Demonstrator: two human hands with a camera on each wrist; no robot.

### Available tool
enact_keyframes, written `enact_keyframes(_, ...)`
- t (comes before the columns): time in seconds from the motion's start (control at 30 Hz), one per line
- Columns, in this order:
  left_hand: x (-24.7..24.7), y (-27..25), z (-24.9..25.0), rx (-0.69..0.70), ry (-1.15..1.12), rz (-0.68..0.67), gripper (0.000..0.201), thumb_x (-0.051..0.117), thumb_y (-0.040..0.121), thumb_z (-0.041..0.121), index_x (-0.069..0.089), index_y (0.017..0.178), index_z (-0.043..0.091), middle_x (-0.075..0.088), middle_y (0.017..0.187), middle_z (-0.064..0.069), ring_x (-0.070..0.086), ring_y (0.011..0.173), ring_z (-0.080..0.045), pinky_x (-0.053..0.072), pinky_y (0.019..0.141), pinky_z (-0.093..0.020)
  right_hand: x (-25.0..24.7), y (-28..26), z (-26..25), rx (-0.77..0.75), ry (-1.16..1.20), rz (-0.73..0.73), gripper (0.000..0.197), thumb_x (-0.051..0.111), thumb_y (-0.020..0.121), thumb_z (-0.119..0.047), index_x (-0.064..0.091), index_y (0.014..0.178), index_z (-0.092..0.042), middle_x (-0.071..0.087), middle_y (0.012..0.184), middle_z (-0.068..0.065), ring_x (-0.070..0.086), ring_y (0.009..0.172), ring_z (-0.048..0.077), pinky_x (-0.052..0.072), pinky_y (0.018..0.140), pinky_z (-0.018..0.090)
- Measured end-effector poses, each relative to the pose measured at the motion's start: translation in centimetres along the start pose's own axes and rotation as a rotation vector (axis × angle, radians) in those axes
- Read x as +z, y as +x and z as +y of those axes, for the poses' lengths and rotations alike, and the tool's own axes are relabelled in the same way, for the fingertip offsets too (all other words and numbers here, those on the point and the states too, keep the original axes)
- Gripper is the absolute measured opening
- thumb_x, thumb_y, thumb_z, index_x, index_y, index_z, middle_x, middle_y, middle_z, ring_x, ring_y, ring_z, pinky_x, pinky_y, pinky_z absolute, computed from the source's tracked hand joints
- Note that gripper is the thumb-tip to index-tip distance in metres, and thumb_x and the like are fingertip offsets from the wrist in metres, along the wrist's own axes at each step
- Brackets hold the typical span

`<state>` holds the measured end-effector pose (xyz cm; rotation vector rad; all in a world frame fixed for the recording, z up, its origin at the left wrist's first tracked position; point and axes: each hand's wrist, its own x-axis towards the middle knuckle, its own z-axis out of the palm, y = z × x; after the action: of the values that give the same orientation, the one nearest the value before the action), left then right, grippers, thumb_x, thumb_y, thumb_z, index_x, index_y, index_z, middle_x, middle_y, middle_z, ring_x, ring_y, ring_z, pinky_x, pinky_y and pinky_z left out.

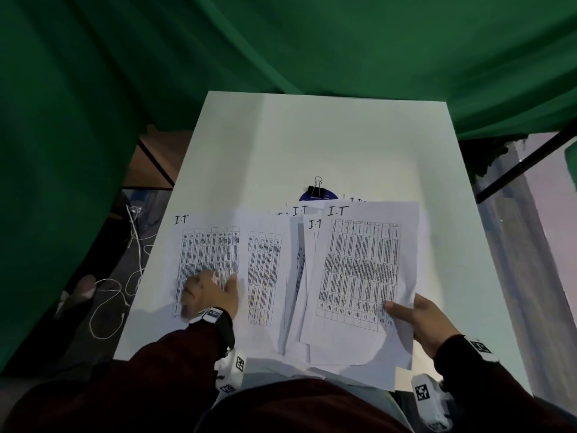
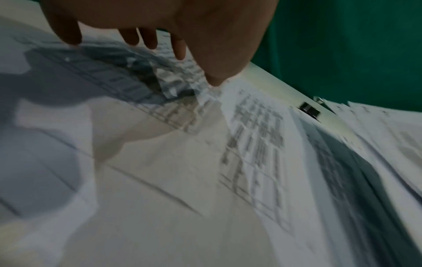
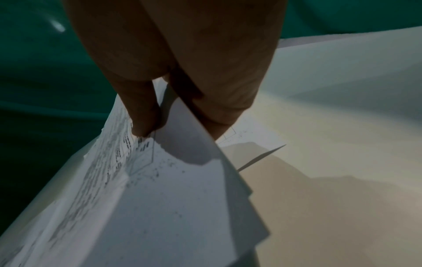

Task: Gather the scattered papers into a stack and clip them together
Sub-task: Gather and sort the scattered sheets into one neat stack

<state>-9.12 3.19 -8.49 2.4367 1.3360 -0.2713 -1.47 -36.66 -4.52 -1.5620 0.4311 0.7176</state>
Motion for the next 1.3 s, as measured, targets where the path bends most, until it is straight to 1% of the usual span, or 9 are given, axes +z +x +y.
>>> enact_keyframes(0.1, -1.2, 2.3, -2.0, -0.14, -0.036, 0.027, 0.078, 0.064, 0.085, 0.056, 0.031, 0.149, 0.026, 0.019, 0.16, -0.016, 0.019, 0.147, -0.039, 0.026, 0.11, -0.068, -0.7, -0.4, 0.0, -0.005, -0.002, 0.022, 0.045, 0.092, 0.07, -0.026, 0.07, 0.104, -0.005, 0.079, 0.104, 0.017, 0.075, 0.095, 0.031, 0.055, 0.093, 0.046)
enact_keyframes(0.23, -3.7, 5.9, -5.2, -0.324, -0.061, -0.099, 0.128, 0.083, 0.062, 0.066, 0.005, 0.158, 0.032, 0.011, 0.163, -0.021, 0.028, 0.144, -0.049, 0.033, 0.111, -0.063, -1.2, 0.5, 1.4, 0.013, -0.052, 0.01, 0.103, 0.099, 0.035, -0.059, 0.07, 0.118, -0.005, 0.08, 0.111, 0.011, 0.074, 0.106, 0.033, 0.049, 0.105, 0.059)
enact_keyframes(0.37, -3.9, 7.6, -6.5, -0.339, -0.195, -0.155, 0.139, 0.094, 0.054, 0.05, 0.006, 0.158, 0.023, 0.027, 0.159, -0.025, 0.039, 0.139, -0.047, 0.037, 0.11, -0.06, -0.6, 0.6, 1.3, 0.012, -0.088, -0.001, 0.105, 0.099, 0.031, -0.059, 0.071, 0.116, -0.004, 0.08, 0.108, 0.013, 0.075, 0.102, 0.036, 0.052, 0.102, 0.057)
enact_keyframes(0.6, -5.5, 7.4, -8.4, -0.148, -0.191, -0.281, 0.023, 0.072, 0.089, 0.03, 0.059, 0.086, 0.011, 0.066, 0.098, -0.016, 0.062, 0.086, -0.032, 0.05, 0.087, -0.038, 0.5, 1.7, 0.6, 0.013, -0.129, 0.03, 0.038, 0.082, 0.083, -0.016, 0.069, 0.114, 0.003, 0.078, 0.106, 0.023, 0.074, 0.093, 0.038, 0.057, 0.085, 0.044)
enact_keyframes(0.7, -6.8, 7.3, -8.4, -0.068, -0.332, -0.209, 0.014, 0.06, 0.089, 0.008, 0.05, 0.083, 0.016, 0.058, 0.078, -0.013, 0.054, 0.073, -0.028, 0.047, 0.074, -0.037, 0.6, 1.9, 0.6, 0.017, -0.134, 0.038, 0.032, 0.08, 0.086, -0.011, 0.07, 0.112, 0.003, 0.079, 0.1, 0.02, 0.074, 0.088, 0.036, 0.057, 0.08, 0.041)
enact_keyframes(0.87, -12.3, 5.1, -4.7, 0.035, -0.528, -0.103, 0.04, 0.052, 0.095, 0.006, 0.052, 0.132, 0.019, 0.064, 0.124, -0.007, 0.057, 0.104, -0.025, 0.036, 0.089, -0.024, 0.6, 2.1, 0.5, 0.024, -0.122, 0.058, 0.031, 0.081, 0.085, -0.012, 0.07, 0.111, 0.003, 0.078, 0.099, 0.023, 0.073, 0.085, 0.037, 0.057, 0.08, 0.043)
enact_keyframes(1.03, -14.8, 1.1, -0.7, 0.16, -0.994, -0.224, 0.03, 0.065, 0.097, 0.021, 0.065, 0.127, 0.022, 0.073, 0.117, -0.002, 0.069, 0.108, -0.027, 0.052, 0.098, -0.044, 1.5, 1.9, -0.4, 0.006, -0.117, 0.05, 0.029, 0.08, 0.086, -0.013, 0.071, 0.109, 0.001, 0.078, 0.096, 0.021, 0.071, 0.083, 0.034, 0.057, 0.078, 0.043)
enact_keyframes(1.17, -12.7, -1.7, 2.7, 0.227, -1.015, -0.428, 0.028, 0.067, 0.096, 0.02, 0.067, 0.124, 0.017, 0.076, 0.107, 0.003, 0.073, 0.094, -0.006, 0.057, 0.081, -0.022, 3.1, 1.5, -1.5, -0.026, -0.07, 0.002, 0.026, 0.079, 0.087, -0.012, 0.071, 0.109, -0.001, 0.079, 0.088, 0.011, 0.073, 0.076, 0.025, 0.054, 0.07, 0.035)
enact_keyframes(1.3, -7.8, -4.1, 4.9, 0.148, -0.96, -0.567, 0.02, 0.072, 0.093, 0.025, 0.069, 0.112, 0.027, 0.075, 0.114, 0.004, 0.069, 0.104, -0.012, 0.05, 0.1, -0.037, 4.2, 1.1, -2.9, -0.042, 0.003, -0.096, 0.047, 0.087, 0.077, -0.022, 0.071, 0.114, 0.002, 0.076, 0.108, 0.026, 0.077, 0.092, 0.036, 0.06, 0.083, 0.042)
